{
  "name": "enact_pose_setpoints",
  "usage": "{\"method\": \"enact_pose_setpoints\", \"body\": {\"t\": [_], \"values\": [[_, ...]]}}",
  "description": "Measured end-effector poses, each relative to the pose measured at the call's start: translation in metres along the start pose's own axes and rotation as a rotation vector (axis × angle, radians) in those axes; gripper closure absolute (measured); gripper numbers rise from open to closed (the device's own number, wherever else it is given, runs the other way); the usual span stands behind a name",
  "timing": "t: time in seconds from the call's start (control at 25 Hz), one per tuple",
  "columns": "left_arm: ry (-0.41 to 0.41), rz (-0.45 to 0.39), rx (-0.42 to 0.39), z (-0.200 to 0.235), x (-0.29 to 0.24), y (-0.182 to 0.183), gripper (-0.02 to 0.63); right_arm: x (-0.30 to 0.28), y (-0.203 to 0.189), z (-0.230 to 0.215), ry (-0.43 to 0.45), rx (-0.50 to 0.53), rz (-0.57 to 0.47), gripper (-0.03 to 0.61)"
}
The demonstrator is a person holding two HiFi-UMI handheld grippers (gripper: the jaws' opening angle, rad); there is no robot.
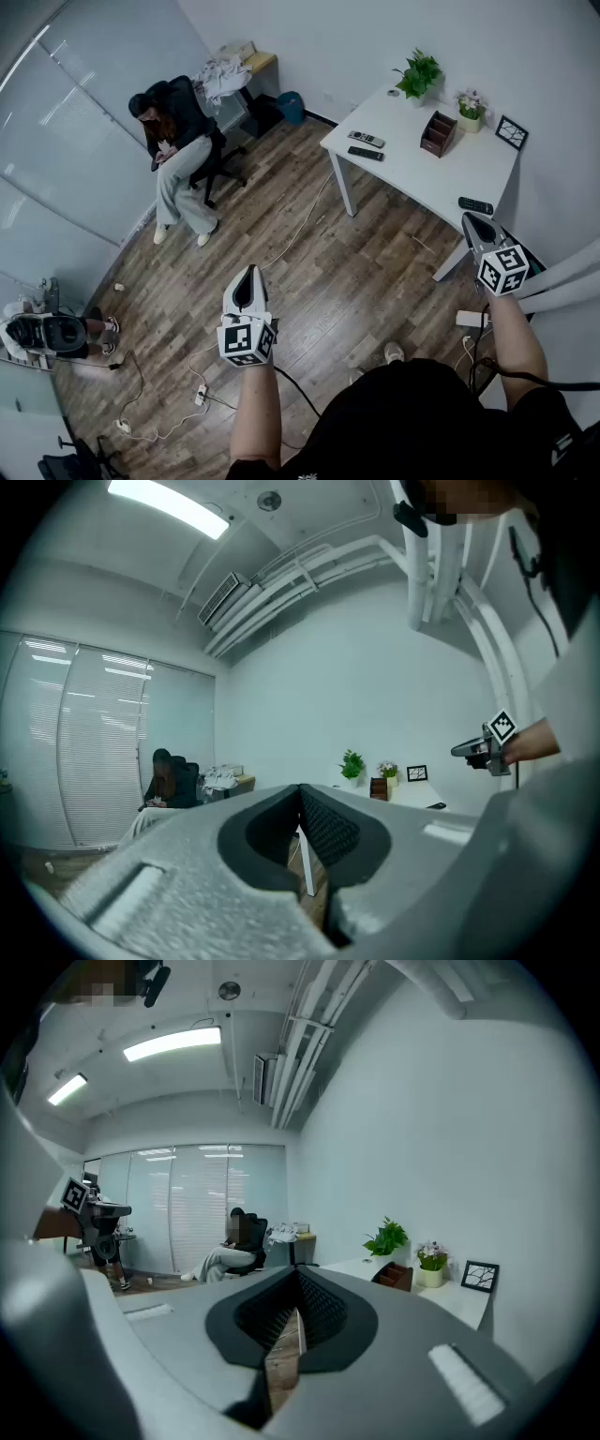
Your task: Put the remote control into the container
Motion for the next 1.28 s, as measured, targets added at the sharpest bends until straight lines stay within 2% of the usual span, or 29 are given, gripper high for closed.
{"method": "enact_pose_setpoints", "body": {"t": [0.48, 0.72, 1.0, 1.28], "values": [[0.007, 0.004, 0.0, -0.024, -0.053, 0.013, 0.612, -0.029, 0.004, -0.04, 0.021, -0.013, -0.006, 0.578], [-0.005, 0.025, 0.0, -0.042, -0.082, 0.006, 0.612, -0.059, -0.009, -0.061, 0.037, -0.042, 0.013, 0.577], [0.006, 0.02, 0.035, -0.019, -0.124, -0.001, 0.612, -0.118, -0.008, -0.056, 0.054, -0.042, 0.037, 0.577], [-0.08, 0.02, 0.018, 0.015, -0.218, 0.004, 0.612, -0.195, 0.016, -0.058, 0.035, -0.022, 0.065, 0.577]]}}
Point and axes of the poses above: the fingertips, and each gripper's own axes: x backward along the fingers, z to its left, y out of its top, the point moved 1 cm from there along x, backward along the fingers, and after that the axes turned 8 degrees about z, right-handed, at the moved point
